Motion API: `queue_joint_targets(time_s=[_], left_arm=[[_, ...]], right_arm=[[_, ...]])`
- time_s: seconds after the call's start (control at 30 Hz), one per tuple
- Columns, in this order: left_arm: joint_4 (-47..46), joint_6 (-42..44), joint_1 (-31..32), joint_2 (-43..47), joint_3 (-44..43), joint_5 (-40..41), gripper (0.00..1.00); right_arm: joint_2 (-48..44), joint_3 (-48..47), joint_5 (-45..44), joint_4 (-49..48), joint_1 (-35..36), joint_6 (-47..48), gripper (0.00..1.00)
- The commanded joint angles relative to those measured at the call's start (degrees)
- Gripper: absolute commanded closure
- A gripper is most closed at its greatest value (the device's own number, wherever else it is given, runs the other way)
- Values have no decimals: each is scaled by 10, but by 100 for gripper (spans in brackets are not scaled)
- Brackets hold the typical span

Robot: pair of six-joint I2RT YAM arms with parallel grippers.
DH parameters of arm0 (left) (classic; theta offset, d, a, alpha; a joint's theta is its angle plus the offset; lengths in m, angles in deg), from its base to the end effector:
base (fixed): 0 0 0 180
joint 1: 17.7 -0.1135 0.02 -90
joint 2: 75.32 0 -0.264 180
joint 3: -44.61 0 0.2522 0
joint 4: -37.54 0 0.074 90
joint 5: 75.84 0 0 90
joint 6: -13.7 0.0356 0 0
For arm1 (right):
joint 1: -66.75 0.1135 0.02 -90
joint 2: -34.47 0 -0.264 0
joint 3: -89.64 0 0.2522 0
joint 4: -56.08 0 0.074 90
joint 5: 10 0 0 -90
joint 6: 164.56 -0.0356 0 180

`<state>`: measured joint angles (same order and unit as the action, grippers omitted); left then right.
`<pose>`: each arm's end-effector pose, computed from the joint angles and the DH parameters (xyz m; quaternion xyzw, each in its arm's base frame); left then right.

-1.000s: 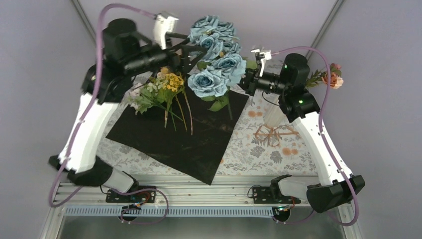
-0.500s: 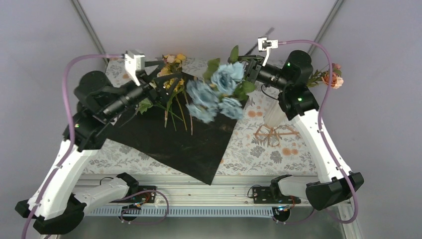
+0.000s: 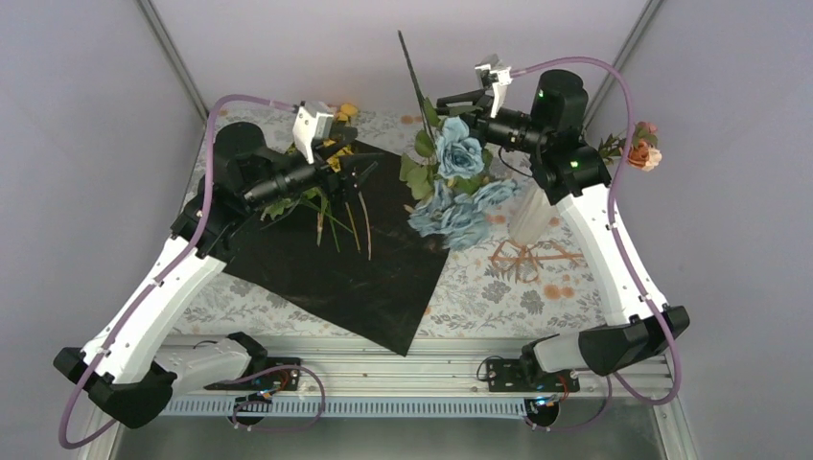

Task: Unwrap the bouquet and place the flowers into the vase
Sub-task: Move the vase to the center of the board.

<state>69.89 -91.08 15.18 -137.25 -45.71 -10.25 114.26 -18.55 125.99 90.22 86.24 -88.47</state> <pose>0.1800 -0.1339 0.4590 0.2548 0.6830 -0.4108 0.5475 0.2679 0.1220 0.4834 -0.2950 0.6691 0.4549 0.5082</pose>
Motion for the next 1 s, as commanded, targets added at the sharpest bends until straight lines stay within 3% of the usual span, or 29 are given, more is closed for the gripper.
queue_joint_targets(time_s=[0.0,0.13,0.23,0.37,0.5,0.67,0.77,0.9,0.97], left_arm=[[12,45,2,-26,-51,-23,11],[22,57,1,-40,-74,14,14],[20,127,1,-46,-74,6,17],[-4,382,2,-22,-36,-42,17],[-36,668,11,21,36,-154,19],[47,828,40,-17,2,-218,19],[27,828,52,-23,18,-236,19],[-50,672,52,-17,36,-242,19],[-67,553,52,-30,15,-193,19]], right_arm=[[-27,4,-14,38,8,193,57],[-65,36,-67,34,13,333,54],[-91,49,-48,35,15,392,50],[-145,80,97,110,16,599,35],[-184,108,164,126,17,686,37],[-175,82,218,191,17,757,39],[-174,84,225,168,18,748,40],[-186,109,177,103,18,703,39],[-187,123,132,59,19,667,37]])
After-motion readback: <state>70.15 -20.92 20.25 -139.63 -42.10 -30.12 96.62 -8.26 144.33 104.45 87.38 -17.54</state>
